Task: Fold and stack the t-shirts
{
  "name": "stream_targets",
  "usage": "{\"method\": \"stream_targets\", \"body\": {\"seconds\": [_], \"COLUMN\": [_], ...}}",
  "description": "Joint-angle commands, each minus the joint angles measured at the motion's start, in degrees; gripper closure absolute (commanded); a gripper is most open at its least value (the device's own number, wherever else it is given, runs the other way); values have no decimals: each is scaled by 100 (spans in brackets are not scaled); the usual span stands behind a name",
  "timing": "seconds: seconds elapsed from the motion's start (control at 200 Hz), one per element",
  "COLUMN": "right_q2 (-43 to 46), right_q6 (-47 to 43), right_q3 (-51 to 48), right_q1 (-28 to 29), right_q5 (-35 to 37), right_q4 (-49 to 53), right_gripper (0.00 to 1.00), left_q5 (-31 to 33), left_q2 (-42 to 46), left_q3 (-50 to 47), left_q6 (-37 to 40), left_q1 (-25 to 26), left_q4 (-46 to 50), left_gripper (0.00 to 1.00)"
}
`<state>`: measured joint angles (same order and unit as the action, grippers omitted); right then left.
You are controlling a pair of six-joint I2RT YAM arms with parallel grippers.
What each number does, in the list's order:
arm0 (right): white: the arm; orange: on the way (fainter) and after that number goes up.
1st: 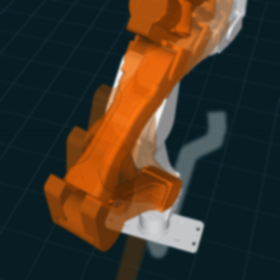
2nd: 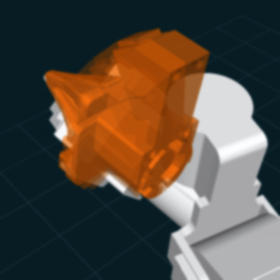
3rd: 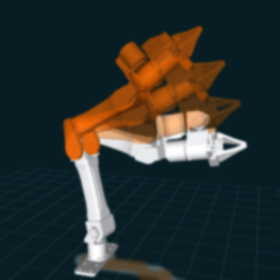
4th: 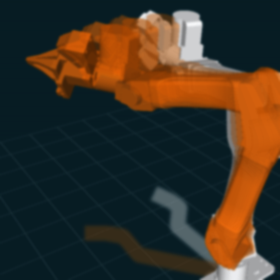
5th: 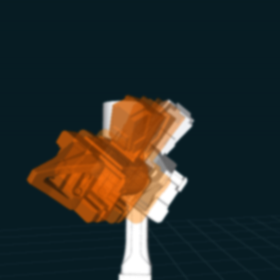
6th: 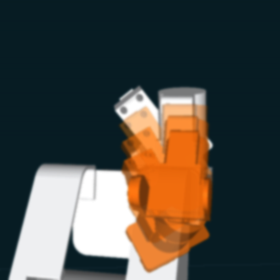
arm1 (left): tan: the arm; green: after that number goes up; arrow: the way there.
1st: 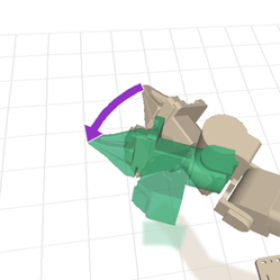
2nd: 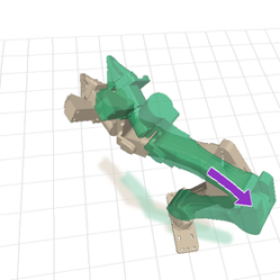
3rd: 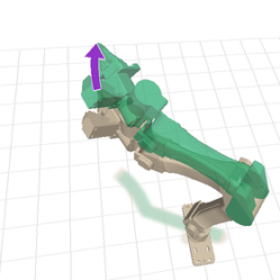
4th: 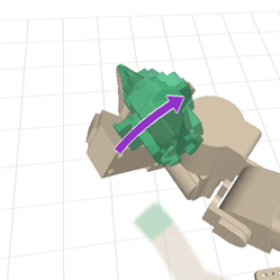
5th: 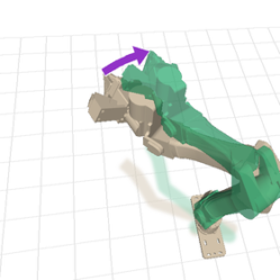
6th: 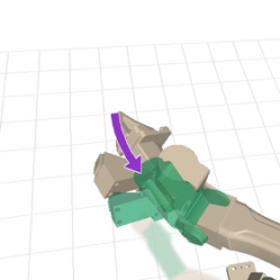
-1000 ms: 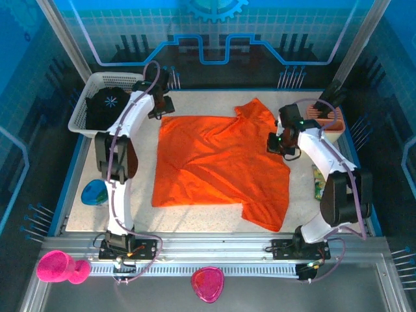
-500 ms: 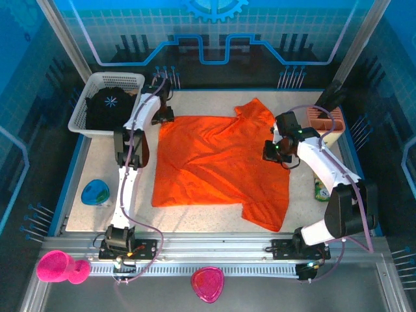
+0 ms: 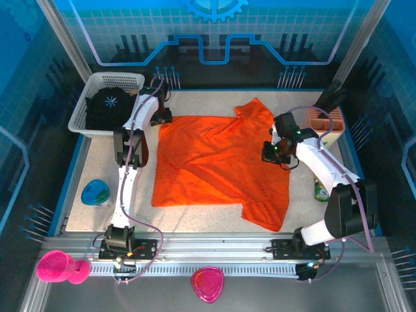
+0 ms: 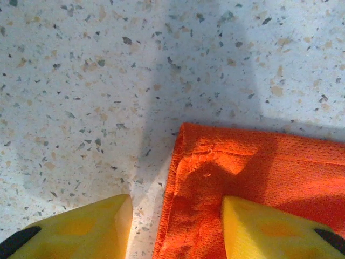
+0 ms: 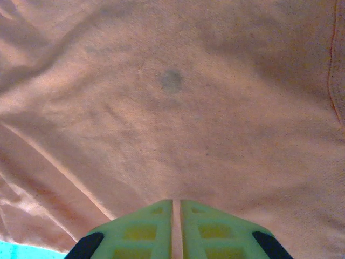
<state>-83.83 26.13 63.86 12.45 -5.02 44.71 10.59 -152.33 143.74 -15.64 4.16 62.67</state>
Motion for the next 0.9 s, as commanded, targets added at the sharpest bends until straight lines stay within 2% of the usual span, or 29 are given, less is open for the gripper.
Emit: {"method": "stream_targets", "body": {"seconds": [0.0,0.265,0.52,0.645,0.896], "right_q2": [44,-62,-107,-122,-203], "right_q6": [85,147,159,163,165], "right_q3": [-57,-146,-147,-137,-178], "right_q1": [83,154,179,183,188], "right_q5": [-88,-105,-105,-111,-167], "right_q4": [4,-118,-123,-120,-206], "right_gripper": [87,87,88,88,88], "left_q5": [-101,-88,-187,-332,-379], "left_q2": [270,565,62,-288,-472], "left_q3": [120,-233,-24,410,648], "left_q6": [157,244,313,224,184], "left_q1": [-21,-21,-21,-30,-31], "left_q4": [-62,-479,-313,39,278], "left_gripper": [53,54,54,55,56]}}
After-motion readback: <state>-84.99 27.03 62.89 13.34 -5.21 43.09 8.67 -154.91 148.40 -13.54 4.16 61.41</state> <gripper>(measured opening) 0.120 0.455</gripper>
